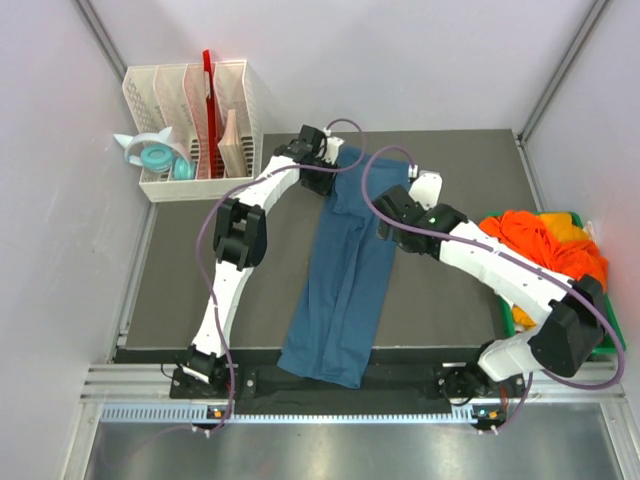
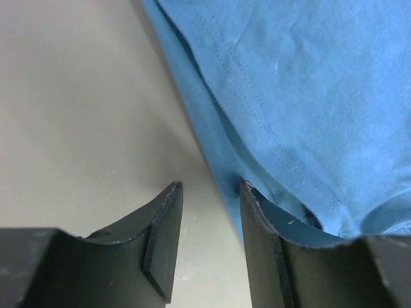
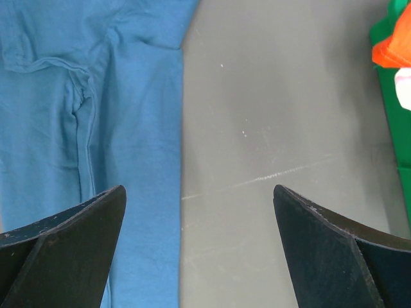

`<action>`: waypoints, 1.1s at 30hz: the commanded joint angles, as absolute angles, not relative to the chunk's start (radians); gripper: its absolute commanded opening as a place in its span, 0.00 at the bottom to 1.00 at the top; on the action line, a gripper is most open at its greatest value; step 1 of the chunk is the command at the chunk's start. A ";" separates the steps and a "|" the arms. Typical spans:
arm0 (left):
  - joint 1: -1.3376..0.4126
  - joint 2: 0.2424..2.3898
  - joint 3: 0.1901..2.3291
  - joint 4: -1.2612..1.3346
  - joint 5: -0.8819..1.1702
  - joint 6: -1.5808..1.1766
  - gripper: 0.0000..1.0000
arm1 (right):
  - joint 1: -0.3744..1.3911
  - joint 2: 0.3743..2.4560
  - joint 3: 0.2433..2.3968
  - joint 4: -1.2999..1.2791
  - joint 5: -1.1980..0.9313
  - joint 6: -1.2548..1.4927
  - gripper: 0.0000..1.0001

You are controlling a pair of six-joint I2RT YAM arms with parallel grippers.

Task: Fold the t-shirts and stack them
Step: Fold the tshirt

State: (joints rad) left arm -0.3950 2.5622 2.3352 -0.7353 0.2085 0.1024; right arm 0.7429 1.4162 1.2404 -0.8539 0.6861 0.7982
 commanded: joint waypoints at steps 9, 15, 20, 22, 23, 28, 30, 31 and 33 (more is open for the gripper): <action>-0.408 2.615 2.333 -0.836 0.218 0.132 0.00 | 0.733 1.358 1.213 -0.838 0.690 0.848 0.97; -0.365 2.599 2.306 -0.805 0.169 0.075 0.00 | 0.733 1.347 1.201 -0.835 0.690 0.856 0.96; -0.316 2.585 2.307 -0.778 0.080 0.026 0.00 | 0.733 1.344 1.184 -0.831 0.680 0.871 0.96; -0.292 2.576 2.304 -0.764 0.025 0.003 0.00 | 0.733 1.341 1.170 -0.827 0.673 0.876 0.96; -0.284 2.569 2.298 -0.759 0.012 0.003 0.00 | 0.733 1.339 1.166 -0.822 0.675 0.877 0.96; -0.230 2.560 2.292 -0.741 -0.116 -0.038 0.00 | 0.733 1.354 1.146 -0.804 0.666 0.884 0.96; -0.215 2.562 2.295 -0.736 -0.141 -0.041 0.00 | 0.733 1.362 1.144 -0.796 0.658 0.891 0.96; -0.203 2.566 2.299 -0.733 -0.165 -0.040 0.00 | 0.733 1.368 1.143 -0.792 0.650 0.888 0.96; -0.189 2.579 2.321 -0.736 -0.160 -0.023 0.00 | 0.733 1.374 1.143 -0.785 0.647 0.888 0.96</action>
